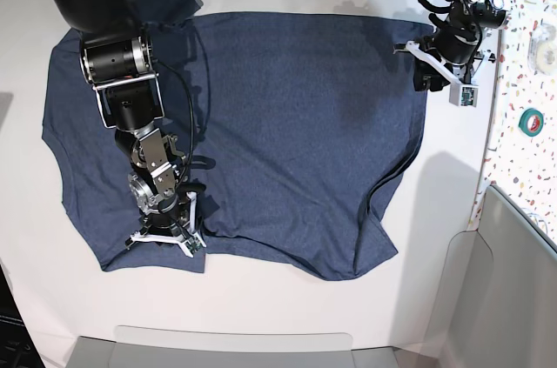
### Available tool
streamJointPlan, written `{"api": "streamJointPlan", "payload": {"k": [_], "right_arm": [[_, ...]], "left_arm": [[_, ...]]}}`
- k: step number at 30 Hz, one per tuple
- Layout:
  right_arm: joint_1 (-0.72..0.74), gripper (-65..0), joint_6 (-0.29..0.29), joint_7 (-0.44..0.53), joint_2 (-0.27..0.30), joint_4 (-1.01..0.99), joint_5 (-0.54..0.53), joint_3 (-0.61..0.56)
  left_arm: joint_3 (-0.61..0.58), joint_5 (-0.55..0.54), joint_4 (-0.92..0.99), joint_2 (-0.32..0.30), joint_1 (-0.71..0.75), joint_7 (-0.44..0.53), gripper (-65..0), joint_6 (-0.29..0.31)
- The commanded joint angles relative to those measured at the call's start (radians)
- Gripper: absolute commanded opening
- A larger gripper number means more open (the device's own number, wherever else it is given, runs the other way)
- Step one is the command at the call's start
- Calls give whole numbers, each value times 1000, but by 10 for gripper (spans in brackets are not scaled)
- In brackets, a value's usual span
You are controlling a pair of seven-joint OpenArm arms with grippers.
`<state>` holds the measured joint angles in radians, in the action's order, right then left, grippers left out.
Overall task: Layout the t-shirt on the table in an organized manner, then fold the t-shirt properly
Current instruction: 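Slide the right gripper along the t-shirt side toward the hem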
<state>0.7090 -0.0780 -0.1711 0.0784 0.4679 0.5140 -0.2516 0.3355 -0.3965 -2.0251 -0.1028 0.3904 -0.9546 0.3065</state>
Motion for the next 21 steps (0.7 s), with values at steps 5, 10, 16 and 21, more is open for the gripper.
{"api": "streamJointPlan", "payload": {"k": [5,10,16,21], "right_arm": [[80,-561,-3,9,-2,-41,-53,1],[183,-453,117,14,-1,-137,-104,1],[200,-254,182,31,5,-128,-124,1],[91,-256,188,64,41,32,-176,51]], "left_arm": [[3,-8,-18,-7,11,18,-495,3],[3,-8,-19,-7,35,21,-495,3],[3,-8,-19,-5,31,19,-495,3],[6,-8,-21,-5,31,18,-494,3]]}}
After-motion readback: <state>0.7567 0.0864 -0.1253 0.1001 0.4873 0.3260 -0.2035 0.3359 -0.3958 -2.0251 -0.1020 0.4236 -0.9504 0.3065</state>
